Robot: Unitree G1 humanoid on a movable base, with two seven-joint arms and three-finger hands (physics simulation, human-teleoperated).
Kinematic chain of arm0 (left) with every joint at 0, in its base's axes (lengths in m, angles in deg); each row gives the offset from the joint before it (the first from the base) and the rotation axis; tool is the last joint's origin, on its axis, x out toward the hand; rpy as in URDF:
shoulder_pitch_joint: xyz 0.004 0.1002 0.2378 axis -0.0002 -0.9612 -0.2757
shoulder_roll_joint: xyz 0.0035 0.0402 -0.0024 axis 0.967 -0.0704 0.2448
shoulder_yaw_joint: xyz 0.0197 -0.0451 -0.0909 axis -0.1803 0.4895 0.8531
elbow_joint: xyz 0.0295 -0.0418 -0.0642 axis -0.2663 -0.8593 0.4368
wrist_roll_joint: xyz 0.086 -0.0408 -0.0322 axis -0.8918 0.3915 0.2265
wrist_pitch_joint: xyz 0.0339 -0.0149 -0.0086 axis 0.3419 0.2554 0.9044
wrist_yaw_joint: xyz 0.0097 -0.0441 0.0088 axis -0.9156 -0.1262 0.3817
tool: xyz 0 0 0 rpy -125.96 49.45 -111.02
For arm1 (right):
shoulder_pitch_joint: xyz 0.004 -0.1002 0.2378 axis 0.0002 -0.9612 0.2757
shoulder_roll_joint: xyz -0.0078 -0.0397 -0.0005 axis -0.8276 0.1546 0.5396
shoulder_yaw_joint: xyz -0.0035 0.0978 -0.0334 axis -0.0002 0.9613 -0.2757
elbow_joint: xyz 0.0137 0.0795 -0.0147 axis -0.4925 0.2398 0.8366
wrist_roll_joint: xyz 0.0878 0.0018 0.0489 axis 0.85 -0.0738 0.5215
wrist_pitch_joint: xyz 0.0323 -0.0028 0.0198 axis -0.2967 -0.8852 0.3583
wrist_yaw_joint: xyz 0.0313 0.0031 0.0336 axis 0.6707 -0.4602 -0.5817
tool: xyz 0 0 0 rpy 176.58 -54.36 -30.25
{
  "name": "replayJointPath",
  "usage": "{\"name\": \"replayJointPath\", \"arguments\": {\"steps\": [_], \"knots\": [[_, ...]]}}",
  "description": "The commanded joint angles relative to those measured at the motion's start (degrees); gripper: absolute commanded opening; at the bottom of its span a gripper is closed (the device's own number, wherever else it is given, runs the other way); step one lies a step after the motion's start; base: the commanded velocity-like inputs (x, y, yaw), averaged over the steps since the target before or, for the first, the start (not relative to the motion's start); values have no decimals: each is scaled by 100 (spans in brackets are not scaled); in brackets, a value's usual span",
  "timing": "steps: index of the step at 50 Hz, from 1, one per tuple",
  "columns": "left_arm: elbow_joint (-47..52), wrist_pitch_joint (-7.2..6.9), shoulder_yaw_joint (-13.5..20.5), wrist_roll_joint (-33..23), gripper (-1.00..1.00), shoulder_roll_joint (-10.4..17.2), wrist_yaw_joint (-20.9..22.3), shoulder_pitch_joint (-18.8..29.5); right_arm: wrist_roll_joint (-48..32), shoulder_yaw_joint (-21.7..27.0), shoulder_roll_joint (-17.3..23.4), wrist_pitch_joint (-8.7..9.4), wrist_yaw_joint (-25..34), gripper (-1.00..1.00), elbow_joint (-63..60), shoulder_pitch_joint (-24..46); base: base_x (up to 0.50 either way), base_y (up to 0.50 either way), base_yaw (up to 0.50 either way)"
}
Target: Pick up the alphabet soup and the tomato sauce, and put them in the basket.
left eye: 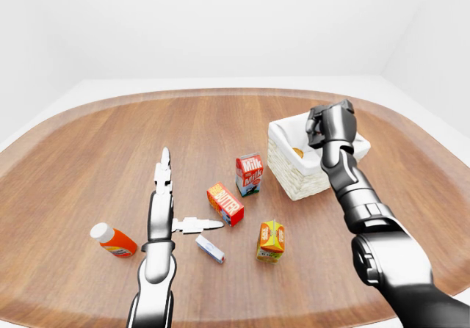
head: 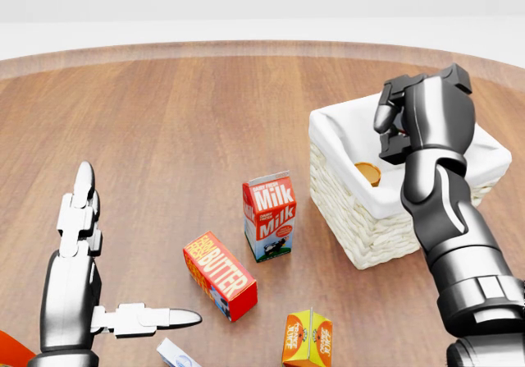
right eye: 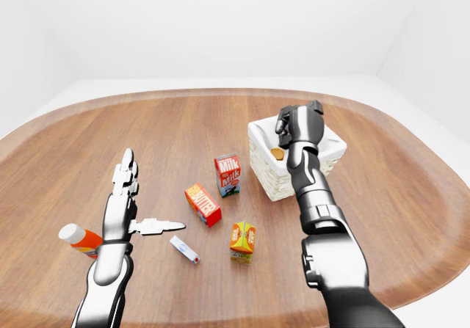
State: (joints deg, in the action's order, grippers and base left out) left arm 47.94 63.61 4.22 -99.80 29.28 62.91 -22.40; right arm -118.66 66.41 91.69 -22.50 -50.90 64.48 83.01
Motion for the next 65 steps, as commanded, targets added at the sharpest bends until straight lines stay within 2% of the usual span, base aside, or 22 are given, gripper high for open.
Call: {"name": "replayJointPath", "arguments": {"steps": [1, 14, 25, 44, 51, 65], "knots": [[63, 0, 32, 40, 100, -4, -20, -24, -610, -250, 46, 0, -278, -100, 1340, 943, 0, 0, 0], [127, 0, 41, 67, 100, -8, -15, 27, -1090, -436, -150, 0, -278, -100, 2052, 1484, 0, 0, 0], [89, 0, 44, 80, 100, 0, -12, 15, -1332, -407, -276, 0, -278, -100, 2333, 1739, 0, 0, 0], [115, 0, 30, 72, 100, -7, -4, -16, -1651, -283, -160, 0, -278, -100, 2533, 1952, 0, 0, 0], [106, 0, 37, 73, 100, -5, -4, -2, -2103, -432, -69, 0, -278, -100, 2582, 1885, 0, 0, 0], [107, 0, 37, 76, 100, -6, -1, -2, -2470, -319, 67, 0, -278, -100, 2611, 1712, 0, 0, 0]]}}
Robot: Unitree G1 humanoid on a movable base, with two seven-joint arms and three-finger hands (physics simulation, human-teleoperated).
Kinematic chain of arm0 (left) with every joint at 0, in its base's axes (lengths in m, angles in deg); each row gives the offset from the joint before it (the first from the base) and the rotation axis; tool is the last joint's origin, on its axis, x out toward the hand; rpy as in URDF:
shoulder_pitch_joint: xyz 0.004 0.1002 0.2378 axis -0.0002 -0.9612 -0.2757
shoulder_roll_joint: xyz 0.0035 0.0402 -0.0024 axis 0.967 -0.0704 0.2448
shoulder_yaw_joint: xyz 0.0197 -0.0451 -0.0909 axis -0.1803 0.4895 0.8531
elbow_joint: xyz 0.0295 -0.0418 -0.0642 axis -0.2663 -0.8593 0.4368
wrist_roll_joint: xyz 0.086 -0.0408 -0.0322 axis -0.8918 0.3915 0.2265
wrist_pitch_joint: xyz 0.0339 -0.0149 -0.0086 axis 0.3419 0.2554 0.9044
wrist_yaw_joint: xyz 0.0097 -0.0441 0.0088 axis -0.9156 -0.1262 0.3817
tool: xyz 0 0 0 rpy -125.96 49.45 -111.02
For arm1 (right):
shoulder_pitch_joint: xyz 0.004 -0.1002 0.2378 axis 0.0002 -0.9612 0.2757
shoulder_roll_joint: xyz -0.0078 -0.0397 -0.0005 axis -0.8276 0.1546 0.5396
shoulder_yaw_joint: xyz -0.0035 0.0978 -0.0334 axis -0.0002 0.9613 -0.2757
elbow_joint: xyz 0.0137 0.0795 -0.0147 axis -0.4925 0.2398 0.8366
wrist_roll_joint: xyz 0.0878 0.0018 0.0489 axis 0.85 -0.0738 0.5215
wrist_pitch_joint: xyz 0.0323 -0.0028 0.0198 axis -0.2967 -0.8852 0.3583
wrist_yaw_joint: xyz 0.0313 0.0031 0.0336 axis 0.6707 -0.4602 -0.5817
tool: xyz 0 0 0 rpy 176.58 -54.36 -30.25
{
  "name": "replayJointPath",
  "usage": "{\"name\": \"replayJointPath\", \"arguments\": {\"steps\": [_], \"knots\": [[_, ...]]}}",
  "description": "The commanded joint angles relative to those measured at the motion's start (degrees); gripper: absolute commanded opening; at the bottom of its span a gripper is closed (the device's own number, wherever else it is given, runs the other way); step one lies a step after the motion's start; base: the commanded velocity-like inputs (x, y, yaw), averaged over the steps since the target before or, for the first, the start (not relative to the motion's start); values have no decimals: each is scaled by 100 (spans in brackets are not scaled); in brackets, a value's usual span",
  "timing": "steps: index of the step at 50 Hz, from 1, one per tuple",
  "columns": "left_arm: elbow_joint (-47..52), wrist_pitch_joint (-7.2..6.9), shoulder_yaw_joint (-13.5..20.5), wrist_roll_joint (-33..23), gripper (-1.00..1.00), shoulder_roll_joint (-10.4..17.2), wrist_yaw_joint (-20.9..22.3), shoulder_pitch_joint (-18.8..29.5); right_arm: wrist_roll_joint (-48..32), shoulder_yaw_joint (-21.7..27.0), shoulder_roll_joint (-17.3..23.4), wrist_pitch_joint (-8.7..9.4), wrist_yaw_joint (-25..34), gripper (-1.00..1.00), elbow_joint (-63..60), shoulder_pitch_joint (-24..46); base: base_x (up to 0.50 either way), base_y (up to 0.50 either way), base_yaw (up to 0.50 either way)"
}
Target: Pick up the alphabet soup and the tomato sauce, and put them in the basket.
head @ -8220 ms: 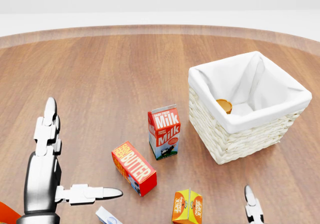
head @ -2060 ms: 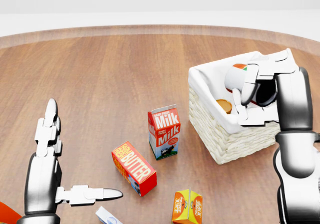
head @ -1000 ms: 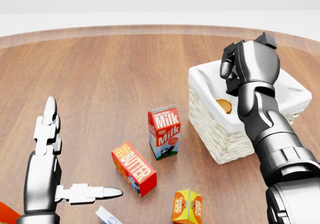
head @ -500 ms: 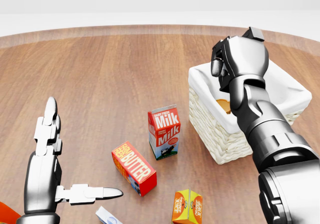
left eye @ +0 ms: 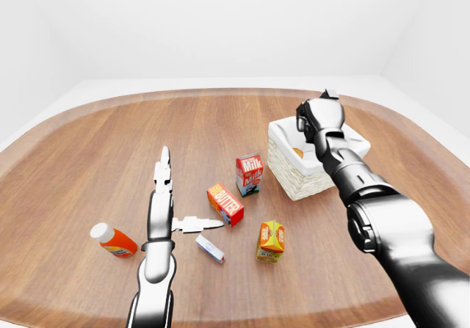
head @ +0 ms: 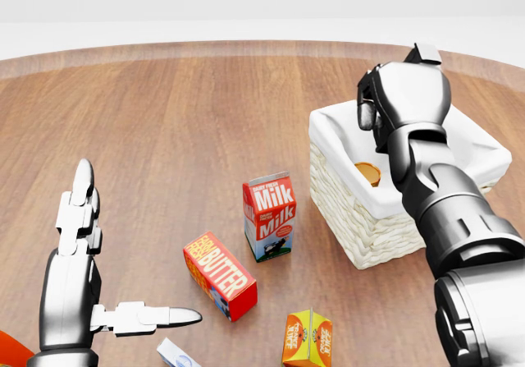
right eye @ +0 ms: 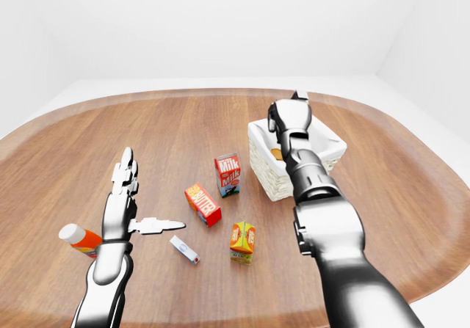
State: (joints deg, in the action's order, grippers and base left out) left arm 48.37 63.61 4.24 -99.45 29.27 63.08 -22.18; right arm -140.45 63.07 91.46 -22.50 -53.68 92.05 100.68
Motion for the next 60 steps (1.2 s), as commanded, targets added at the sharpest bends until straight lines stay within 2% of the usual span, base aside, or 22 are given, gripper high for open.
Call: {"name": "replayJointPath", "arguments": {"steps": [1, 39, 60], "knots": [[64, 0, 35, 41, 100, -5, -19, -24, -291, 29, 92, 0, -1, -100, -146, -63, 0, 0, 0], [63, 0, 35, 39, 100, -4, -18, -24, -324, 71, 8, 0, -1, -100, -107, -448, 0, 0, 0], [64, 0, 35, 39, 100, -5, -20, -24, -305, 91, 38, 0, -1, -100, -112, -425, 0, 0, 0]]}}
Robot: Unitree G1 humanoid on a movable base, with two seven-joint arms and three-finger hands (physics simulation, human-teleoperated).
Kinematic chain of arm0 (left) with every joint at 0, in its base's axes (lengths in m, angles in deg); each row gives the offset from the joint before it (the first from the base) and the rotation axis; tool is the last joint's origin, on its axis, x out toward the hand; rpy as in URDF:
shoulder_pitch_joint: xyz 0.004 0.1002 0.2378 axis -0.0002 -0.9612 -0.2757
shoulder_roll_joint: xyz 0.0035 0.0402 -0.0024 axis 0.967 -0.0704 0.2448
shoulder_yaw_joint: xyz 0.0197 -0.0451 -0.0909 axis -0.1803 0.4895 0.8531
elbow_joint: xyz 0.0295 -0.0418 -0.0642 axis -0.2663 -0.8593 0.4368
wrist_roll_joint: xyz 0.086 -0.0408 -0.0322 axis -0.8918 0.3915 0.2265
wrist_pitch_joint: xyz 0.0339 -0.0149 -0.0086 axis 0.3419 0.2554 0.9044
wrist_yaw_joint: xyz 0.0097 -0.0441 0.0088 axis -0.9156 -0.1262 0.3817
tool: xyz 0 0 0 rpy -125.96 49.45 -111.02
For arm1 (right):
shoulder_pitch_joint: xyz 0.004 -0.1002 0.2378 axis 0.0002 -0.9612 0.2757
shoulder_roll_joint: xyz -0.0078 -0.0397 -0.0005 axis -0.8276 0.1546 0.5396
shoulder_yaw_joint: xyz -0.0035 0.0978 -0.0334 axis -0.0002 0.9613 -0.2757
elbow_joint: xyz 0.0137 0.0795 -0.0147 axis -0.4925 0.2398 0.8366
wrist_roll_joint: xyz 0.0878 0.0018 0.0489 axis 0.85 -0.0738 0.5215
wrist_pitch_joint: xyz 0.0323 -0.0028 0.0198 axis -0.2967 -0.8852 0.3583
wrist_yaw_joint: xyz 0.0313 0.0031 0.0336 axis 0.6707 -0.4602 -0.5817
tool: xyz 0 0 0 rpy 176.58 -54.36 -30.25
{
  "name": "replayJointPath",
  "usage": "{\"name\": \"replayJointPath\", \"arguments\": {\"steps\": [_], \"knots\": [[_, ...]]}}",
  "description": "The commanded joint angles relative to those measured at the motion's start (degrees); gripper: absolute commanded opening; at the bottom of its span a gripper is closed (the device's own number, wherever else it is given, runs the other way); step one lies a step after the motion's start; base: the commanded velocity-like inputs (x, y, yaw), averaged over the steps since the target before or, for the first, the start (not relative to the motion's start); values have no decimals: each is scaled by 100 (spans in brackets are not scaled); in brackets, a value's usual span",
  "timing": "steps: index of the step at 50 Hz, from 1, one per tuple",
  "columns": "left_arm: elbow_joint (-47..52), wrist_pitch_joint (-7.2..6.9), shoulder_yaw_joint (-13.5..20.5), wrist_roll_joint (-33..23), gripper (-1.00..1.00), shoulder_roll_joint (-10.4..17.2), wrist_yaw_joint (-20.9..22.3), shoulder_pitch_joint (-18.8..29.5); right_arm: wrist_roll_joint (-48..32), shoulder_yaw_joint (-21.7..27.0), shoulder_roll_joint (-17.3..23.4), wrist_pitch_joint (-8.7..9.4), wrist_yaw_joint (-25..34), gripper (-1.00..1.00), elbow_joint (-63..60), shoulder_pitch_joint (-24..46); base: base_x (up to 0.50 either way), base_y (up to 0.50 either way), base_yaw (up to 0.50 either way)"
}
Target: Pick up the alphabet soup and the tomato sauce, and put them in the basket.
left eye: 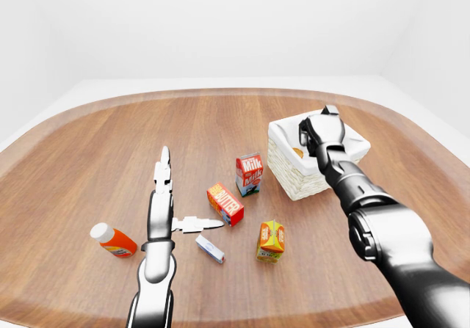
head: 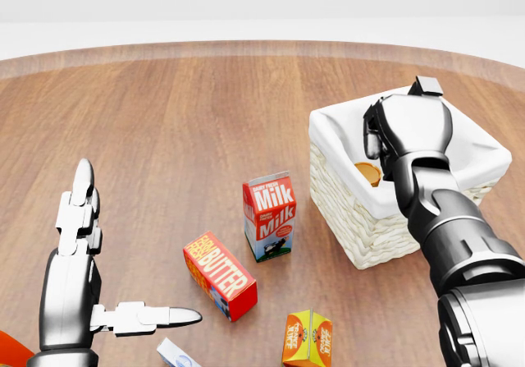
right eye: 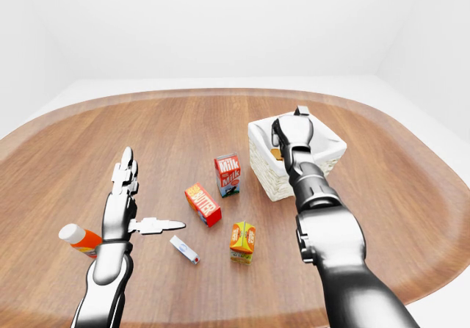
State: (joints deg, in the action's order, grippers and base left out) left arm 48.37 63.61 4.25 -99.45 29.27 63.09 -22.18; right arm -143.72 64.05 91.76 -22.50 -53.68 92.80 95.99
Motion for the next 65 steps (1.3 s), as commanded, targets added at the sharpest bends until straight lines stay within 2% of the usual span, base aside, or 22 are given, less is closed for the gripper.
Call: {"name": "replayJointPath", "arguments": {"steps": [1, 8, 9, 10, 11, 12, 38, 65], "knots": [[64, 0, 33, 40, 100, -5, -21, -24, 29, -1, 11, 0, -1, -100, -186, 49, 0, 0, 0], [63, 0, 34, 38, 100, -4, -21, -24, 41, 6, 28, 0, -1, -100, -186, 70, 0, 0, 0], [63, 0, 33, 39, 100, -4, -20, -24, 46, 9, 27, 0, -1, -84, -187, 72, 0, 0, 0], [64, 0, 33, 38, 100, -4, -19, -24, 46, 8, 27, 0, -1, 40, -190, 79, 0, 0, 0], [63, 0, 33, 38, 100, -4, -20, -24, 50, 9, 26, 0, -1, 88, -190, 80, 0, 0, 0], [63, 0, 33, 41, 100, -5, -19, -24, 48, 6, 24, 0, -1, 100, -188, 81, 0, 0, 0], [63, 0, 34, 40, 100, -4, -19, -24, 91, 12, 64, 0, -1, 100, -202, 181, 0, 0, 0], [64, 0, 33, 38, 100, -4, -22, -24, 150, 14, 347, 0, -1, 100, -278, 833, 0, 0, 0]]}}
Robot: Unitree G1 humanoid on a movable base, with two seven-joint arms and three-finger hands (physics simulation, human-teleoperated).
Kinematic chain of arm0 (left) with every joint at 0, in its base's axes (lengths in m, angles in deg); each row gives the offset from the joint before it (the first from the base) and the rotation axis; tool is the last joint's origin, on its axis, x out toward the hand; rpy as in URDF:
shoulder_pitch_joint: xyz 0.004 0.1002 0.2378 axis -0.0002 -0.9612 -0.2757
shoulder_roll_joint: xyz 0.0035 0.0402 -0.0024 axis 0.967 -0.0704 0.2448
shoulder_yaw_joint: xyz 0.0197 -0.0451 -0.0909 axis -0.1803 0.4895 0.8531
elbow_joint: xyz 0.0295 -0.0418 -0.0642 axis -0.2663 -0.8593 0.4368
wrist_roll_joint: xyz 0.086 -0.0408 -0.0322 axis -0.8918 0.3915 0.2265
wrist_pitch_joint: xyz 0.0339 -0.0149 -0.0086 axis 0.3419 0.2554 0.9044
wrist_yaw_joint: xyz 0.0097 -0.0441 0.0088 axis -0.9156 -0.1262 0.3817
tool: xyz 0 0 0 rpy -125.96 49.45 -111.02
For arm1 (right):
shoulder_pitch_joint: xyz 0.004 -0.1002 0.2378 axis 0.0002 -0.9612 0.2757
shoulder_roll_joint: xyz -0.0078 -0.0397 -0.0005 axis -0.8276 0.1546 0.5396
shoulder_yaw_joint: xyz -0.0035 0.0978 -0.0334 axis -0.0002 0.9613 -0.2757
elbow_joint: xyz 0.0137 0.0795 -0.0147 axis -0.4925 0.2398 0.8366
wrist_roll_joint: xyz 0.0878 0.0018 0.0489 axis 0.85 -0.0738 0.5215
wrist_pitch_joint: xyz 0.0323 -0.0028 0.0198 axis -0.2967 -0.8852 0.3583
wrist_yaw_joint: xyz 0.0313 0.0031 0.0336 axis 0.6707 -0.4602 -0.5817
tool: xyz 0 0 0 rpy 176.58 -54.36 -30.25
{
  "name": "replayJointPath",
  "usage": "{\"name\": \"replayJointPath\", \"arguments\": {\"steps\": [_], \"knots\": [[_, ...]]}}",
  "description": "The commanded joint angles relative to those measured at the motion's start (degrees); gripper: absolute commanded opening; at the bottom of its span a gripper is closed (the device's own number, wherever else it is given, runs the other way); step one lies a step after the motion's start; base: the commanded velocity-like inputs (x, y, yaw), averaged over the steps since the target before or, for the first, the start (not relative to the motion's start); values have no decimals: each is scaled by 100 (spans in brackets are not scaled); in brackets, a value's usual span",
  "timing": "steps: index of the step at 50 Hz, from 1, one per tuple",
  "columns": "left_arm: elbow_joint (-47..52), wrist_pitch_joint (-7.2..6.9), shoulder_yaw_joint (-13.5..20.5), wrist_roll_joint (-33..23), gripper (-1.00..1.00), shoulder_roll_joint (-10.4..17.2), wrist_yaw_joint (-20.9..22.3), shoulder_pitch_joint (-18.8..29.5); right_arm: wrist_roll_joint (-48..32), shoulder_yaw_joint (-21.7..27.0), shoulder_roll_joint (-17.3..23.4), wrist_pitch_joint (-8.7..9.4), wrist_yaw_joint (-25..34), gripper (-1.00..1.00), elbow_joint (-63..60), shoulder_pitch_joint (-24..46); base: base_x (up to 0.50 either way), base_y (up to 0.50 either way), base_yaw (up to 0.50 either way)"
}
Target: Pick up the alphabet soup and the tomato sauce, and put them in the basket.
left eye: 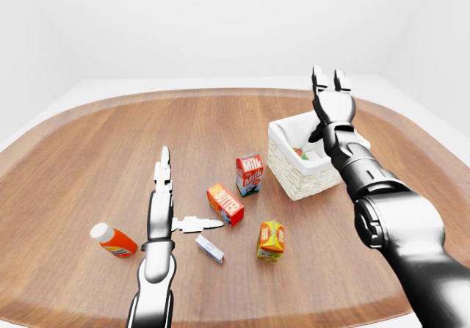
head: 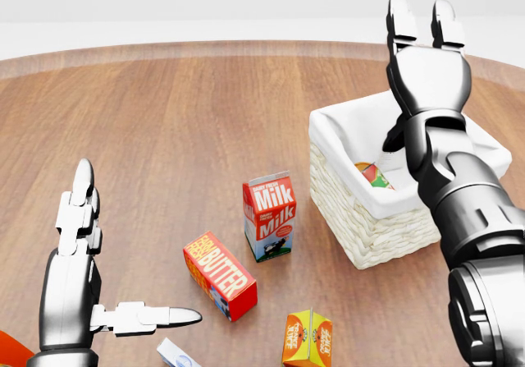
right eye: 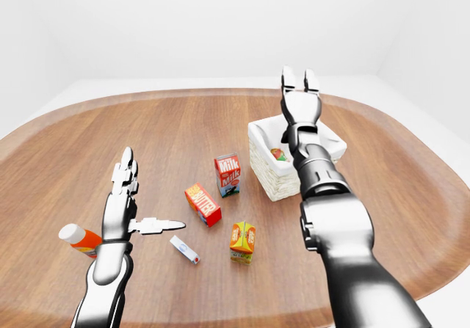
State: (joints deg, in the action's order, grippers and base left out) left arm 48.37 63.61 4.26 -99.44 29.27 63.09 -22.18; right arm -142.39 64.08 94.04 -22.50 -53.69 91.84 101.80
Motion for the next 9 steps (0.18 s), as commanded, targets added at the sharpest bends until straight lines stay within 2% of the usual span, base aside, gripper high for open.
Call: {"name": "replayJointPath", "arguments": {"steps": [1, 9], "knots": [[63, 0, 33, 38, 100, -4, -20, -24, 13, 8, 126, 0, 0, 100, -183, 266, 0, 0, 0], [62, 0, 33, 42, 100, -5, -19, -23, -19, 0, 244, 0, 0, 100, -210, 481, 0, 0, 0]]}}
